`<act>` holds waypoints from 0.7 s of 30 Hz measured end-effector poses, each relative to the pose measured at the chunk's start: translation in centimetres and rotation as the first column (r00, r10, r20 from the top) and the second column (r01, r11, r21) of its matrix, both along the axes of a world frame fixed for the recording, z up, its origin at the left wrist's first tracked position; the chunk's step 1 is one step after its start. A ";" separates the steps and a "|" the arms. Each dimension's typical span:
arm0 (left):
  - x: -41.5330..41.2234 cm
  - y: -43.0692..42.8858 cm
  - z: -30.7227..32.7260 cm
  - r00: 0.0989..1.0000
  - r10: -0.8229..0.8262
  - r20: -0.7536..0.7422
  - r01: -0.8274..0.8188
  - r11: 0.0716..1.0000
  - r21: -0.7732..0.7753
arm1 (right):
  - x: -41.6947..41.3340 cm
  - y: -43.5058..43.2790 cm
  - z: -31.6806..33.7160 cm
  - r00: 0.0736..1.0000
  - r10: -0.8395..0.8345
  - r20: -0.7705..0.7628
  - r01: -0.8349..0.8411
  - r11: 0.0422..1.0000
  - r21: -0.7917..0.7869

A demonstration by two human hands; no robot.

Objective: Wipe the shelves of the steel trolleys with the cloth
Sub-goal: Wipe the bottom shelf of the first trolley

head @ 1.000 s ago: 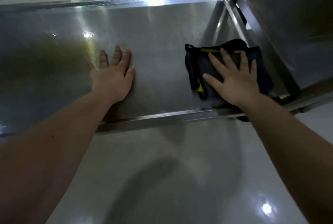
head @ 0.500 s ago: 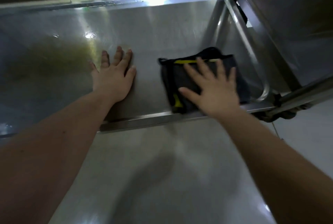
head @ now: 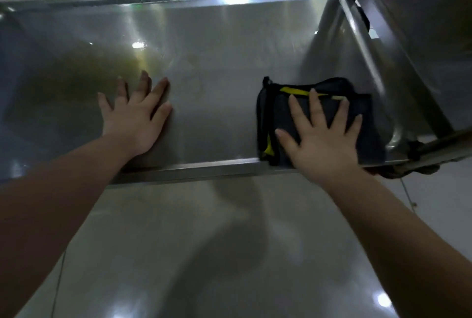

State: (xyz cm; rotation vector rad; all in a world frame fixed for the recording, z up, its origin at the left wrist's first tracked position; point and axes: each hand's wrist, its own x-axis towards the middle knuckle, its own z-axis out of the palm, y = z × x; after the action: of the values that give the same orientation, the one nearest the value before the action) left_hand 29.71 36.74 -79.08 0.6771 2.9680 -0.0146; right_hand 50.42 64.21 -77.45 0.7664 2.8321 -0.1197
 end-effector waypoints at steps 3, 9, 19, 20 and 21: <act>0.2 -0.3 -0.1 1.000 -0.010 -0.028 0.009 1.000 -0.019 | -1.0 -5.6 -0.5 0.989 0.136 -0.057 -0.138 0.990 -0.027; 0.0 0.0 -0.2 0.999 -0.023 -0.035 0.023 1.000 -0.018 | -11.8 -8.2 -0.7 0.958 0.259 -0.124 -0.261 0.965 0.001; 0.1 0.5 -0.2 1.000 -0.031 -0.003 0.031 1.000 0.004 | -15.0 -5.6 0.2 0.970 0.231 -0.073 -0.237 0.967 -0.089; 0.1 0.5 -0.2 1.000 -0.029 -0.002 0.029 1.000 0.003 | -12.8 -6.4 0.0 0.968 0.238 -0.082 -0.245 0.966 -0.087; 0.1 0.6 -0.2 1.000 -0.027 -0.004 0.027 1.000 0.005 | -10.3 -7.4 -0.1 0.965 0.244 -0.095 -0.251 0.965 -0.075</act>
State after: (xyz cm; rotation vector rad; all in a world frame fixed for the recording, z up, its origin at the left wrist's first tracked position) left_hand 29.86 37.32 -79.28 0.7182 2.9637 -0.0106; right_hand 40.10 56.78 -77.57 0.3931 2.9514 -0.2396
